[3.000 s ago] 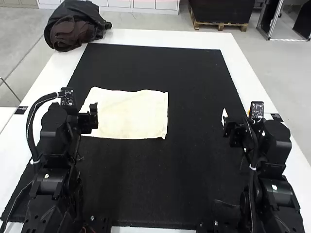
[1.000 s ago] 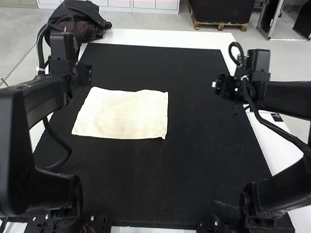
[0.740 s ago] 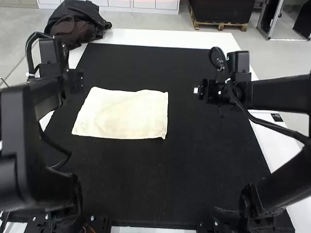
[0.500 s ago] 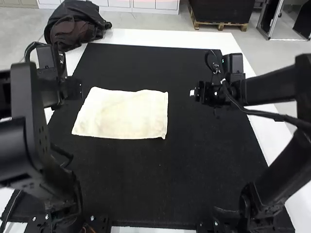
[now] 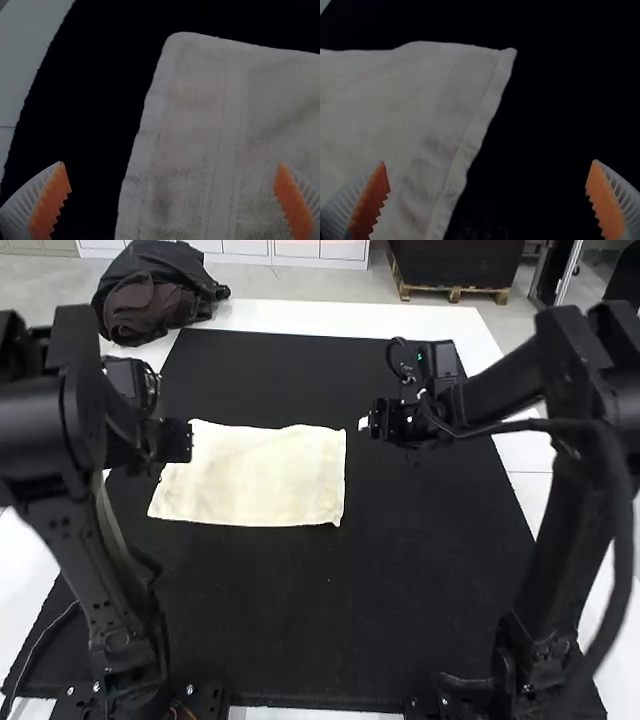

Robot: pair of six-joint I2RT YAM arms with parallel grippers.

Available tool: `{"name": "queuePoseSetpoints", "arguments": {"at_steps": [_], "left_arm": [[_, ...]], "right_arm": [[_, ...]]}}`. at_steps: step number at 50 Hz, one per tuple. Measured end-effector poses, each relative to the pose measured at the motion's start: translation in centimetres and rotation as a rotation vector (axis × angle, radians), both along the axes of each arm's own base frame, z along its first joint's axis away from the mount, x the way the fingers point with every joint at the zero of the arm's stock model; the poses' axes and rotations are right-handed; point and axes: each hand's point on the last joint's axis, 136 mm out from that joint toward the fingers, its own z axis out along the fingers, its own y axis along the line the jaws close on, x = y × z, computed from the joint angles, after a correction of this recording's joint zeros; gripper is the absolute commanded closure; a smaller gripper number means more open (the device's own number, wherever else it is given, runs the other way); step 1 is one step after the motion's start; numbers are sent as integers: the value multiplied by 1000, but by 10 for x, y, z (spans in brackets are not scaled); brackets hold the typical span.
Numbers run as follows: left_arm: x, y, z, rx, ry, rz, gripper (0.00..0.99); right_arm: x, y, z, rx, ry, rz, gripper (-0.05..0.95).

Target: Fold the towel.

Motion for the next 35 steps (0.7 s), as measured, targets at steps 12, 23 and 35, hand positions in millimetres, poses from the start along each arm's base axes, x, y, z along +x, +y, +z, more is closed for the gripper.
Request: {"name": "queuePoseSetpoints", "arguments": {"at_steps": [12, 23, 35], "left_arm": [[35, 0, -5, -4, -37, -36, 41], [50, 3, -35, -18, 15, -43, 41], [66, 7, -49, -10, 35, -54, 46]], "right_arm": [[18, 10, -15, 2, 23, 9, -7], [28, 15, -32, 4, 55, 9, -7], [38, 21, -45, 11, 78, 14, -7]]}}
